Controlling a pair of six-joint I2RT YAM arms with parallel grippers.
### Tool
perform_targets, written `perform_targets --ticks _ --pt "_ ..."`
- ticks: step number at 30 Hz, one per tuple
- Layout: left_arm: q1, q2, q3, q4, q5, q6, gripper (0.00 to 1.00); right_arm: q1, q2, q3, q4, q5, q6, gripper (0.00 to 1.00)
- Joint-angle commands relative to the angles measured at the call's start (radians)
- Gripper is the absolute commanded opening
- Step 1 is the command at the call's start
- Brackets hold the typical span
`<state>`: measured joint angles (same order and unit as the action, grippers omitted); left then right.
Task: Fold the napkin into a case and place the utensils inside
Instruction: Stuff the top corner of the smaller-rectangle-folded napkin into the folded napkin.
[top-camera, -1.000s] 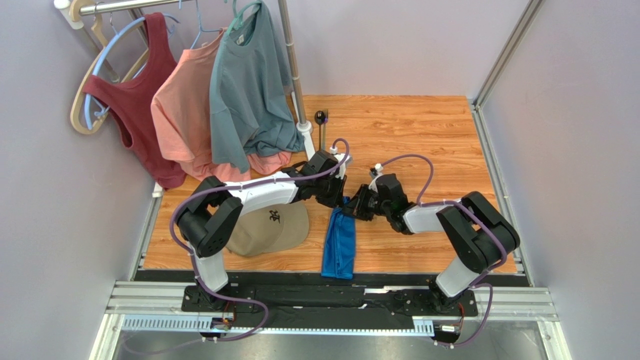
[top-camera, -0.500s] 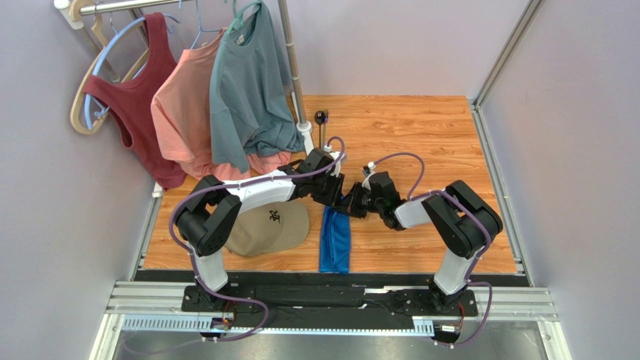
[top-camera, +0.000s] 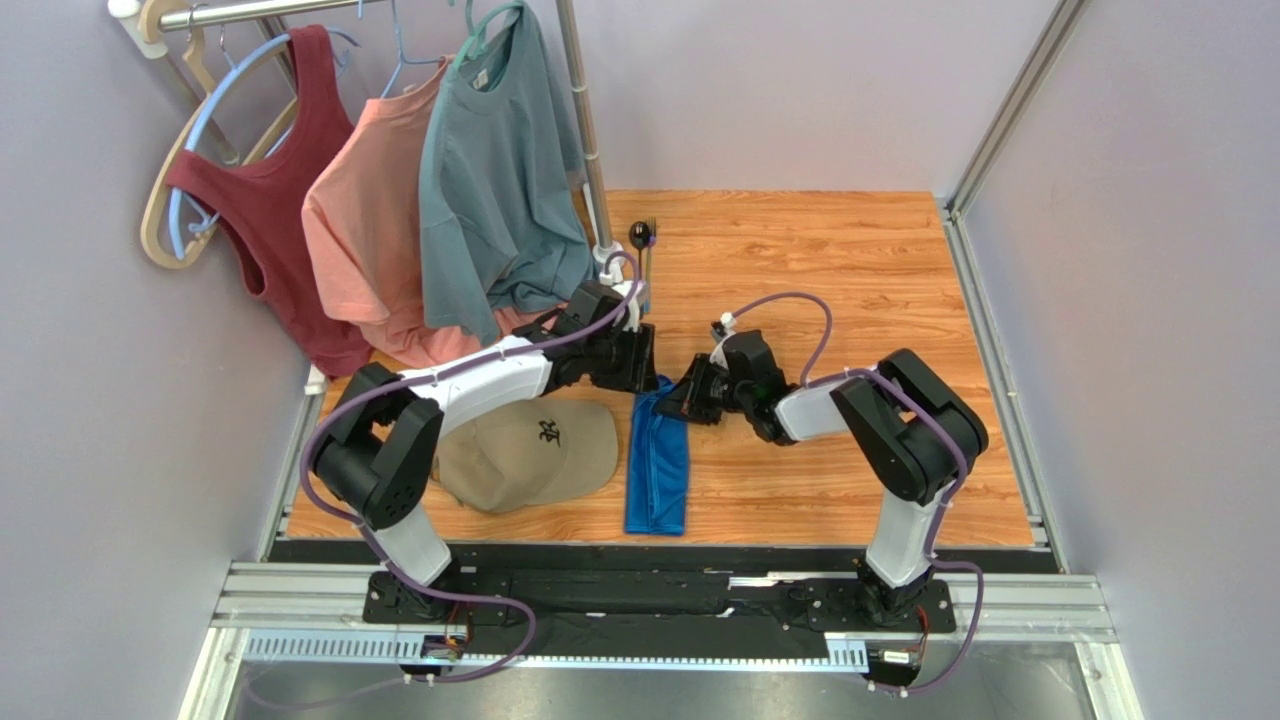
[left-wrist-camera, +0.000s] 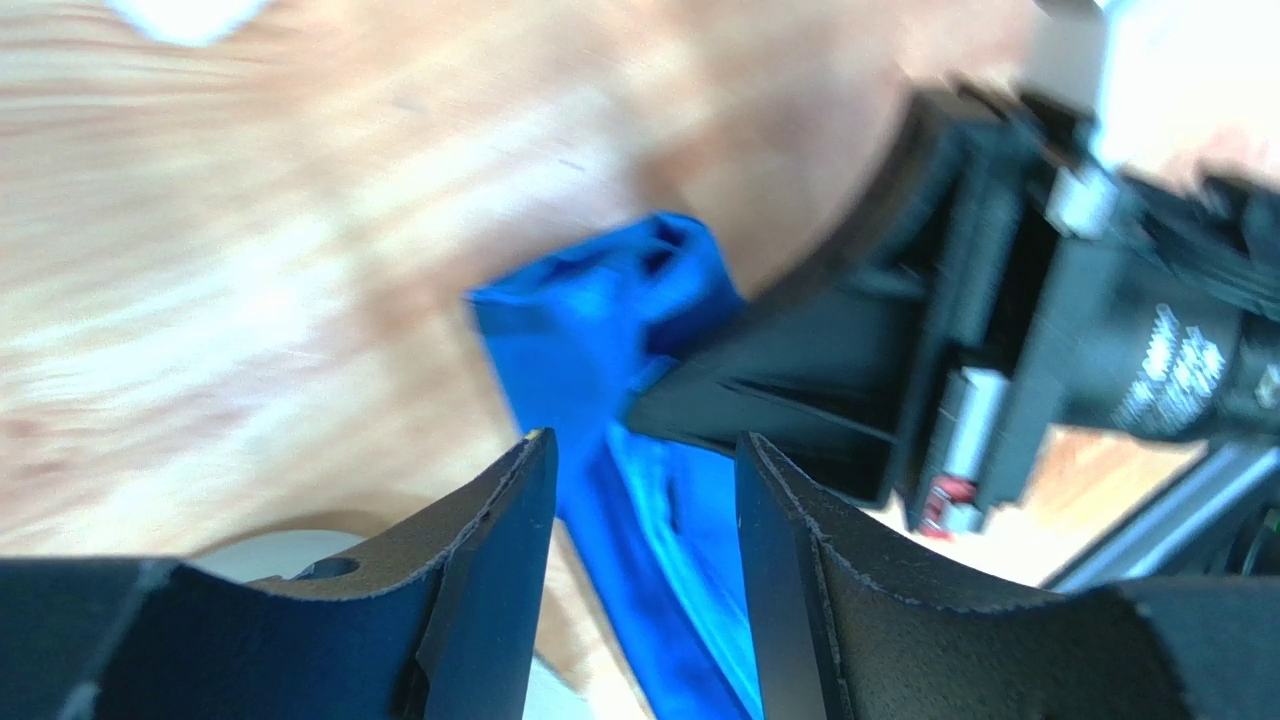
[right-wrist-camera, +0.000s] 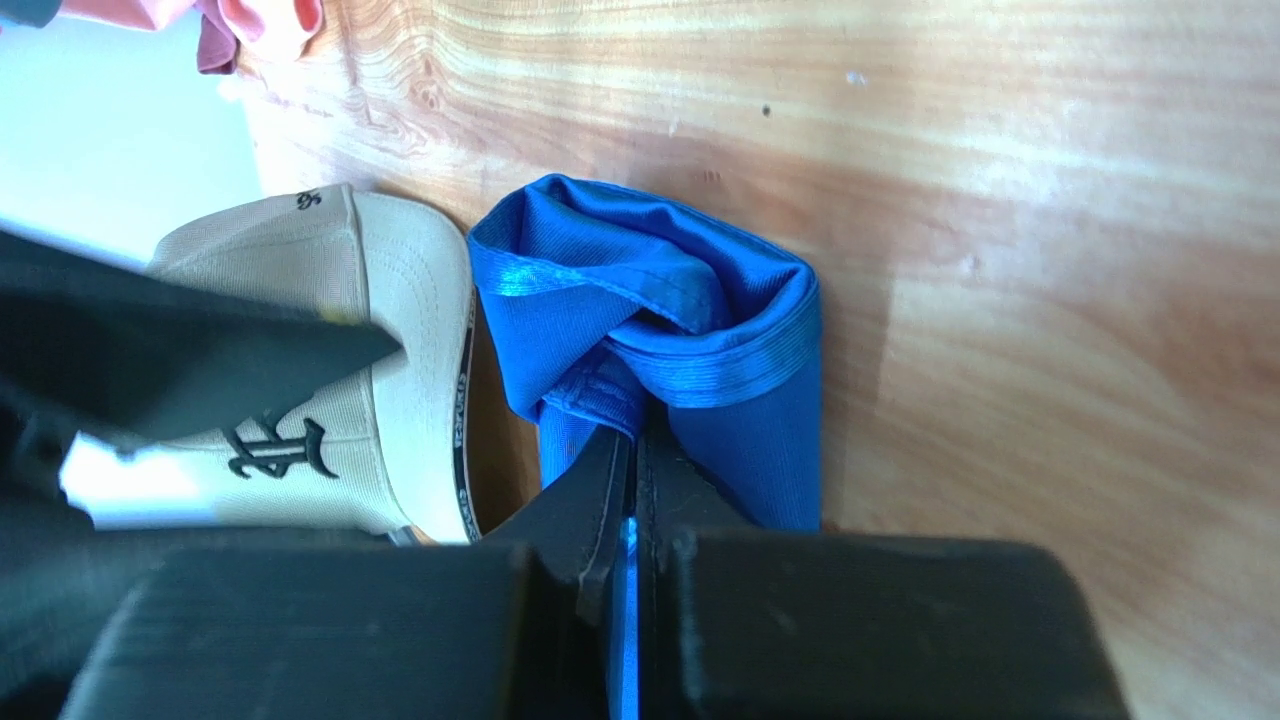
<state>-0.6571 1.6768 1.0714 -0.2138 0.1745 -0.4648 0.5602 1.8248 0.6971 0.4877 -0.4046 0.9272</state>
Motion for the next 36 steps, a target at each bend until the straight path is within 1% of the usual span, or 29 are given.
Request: perform_targets --ticks 1,2,4,6,7,9,10,11,13,15,16,18,19,22,24,26,28,30,31,32,34,36 --pt "0.045 0.047 0.012 0.004 0.017 -0.046 0.56 0.004 0.027 0.048 -0.047 -0.008 -0.040 0.00" --pt "0.050 0.066 0.025 -0.024 0.017 -0.046 0.56 0.004 0.030 0.051 -0.067 -0.008 -0.048 0.00" --pt "0.054 0.090 0.032 -0.015 0.019 -0.054 0.55 0.006 0.031 0.067 -0.093 -0.010 -0.060 0.00" --pt "0.057 0.110 0.028 0.002 0.028 -0.069 0.51 0.007 0.030 0.087 -0.147 -0.007 -0.079 0.00" --pt "0.059 0.127 0.025 0.010 0.046 -0.072 0.48 0.007 0.033 0.091 -0.175 -0.008 -0.085 0.00" --pt "0.062 0.136 -0.014 0.098 0.109 -0.099 0.41 0.007 0.031 0.102 -0.211 -0.008 -0.102 0.00" --pt "0.062 0.141 -0.027 0.125 0.134 -0.106 0.37 0.007 0.031 0.111 -0.228 -0.008 -0.106 0.00" --pt "0.062 0.141 -0.040 0.180 0.161 -0.112 0.29 0.007 0.030 0.116 -0.260 -0.008 -0.111 0.00" --pt "0.062 0.136 -0.085 0.246 0.187 -0.141 0.23 0.007 0.022 0.131 -0.328 -0.003 -0.134 0.00" --pt "0.062 0.135 -0.102 0.270 0.209 -0.153 0.21 0.007 0.010 0.139 -0.371 0.004 -0.155 0.00" --pt "0.062 0.130 -0.111 0.286 0.214 -0.161 0.21 0.007 -0.008 0.140 -0.429 0.015 -0.178 0.00" --pt "0.062 0.123 -0.132 0.324 0.224 -0.187 0.21 0.007 -0.028 0.150 -0.483 0.038 -0.206 0.00" --pt "0.062 0.117 -0.134 0.332 0.232 -0.195 0.20 0.006 -0.056 0.150 -0.553 0.047 -0.234 0.00" --pt "0.053 0.106 -0.142 0.376 0.269 -0.248 0.18 0.006 -0.104 0.140 -0.635 0.090 -0.263 0.00" --pt "0.033 0.101 -0.137 0.407 0.275 -0.271 0.18 0.006 -0.143 0.134 -0.658 0.102 -0.263 0.00" --pt "-0.007 0.100 -0.116 0.372 0.252 -0.264 0.24 0.004 -0.163 0.131 -0.681 0.105 -0.243 0.00" --pt "-0.015 0.093 -0.102 0.360 0.252 -0.253 0.36 0.006 -0.167 0.124 -0.672 0.096 -0.226 0.00" --pt "-0.013 0.080 -0.103 0.326 0.229 -0.223 0.43 0.004 -0.170 0.119 -0.664 0.089 -0.200 0.00" --pt "-0.013 0.067 -0.096 0.302 0.224 -0.204 0.54 0.004 -0.170 0.113 -0.652 0.089 -0.194 0.00" --pt "-0.013 0.064 -0.088 0.241 0.215 -0.187 0.55 0.004 -0.171 0.111 -0.649 0.089 -0.189 0.00" --pt "-0.013 0.046 -0.097 0.231 0.214 -0.153 0.58 0.006 -0.174 0.108 -0.638 0.089 -0.166 0.00" --pt "-0.012 0.041 -0.116 0.252 0.244 -0.138 0.61 0.006 -0.171 0.108 -0.630 0.081 -0.130 0.00"
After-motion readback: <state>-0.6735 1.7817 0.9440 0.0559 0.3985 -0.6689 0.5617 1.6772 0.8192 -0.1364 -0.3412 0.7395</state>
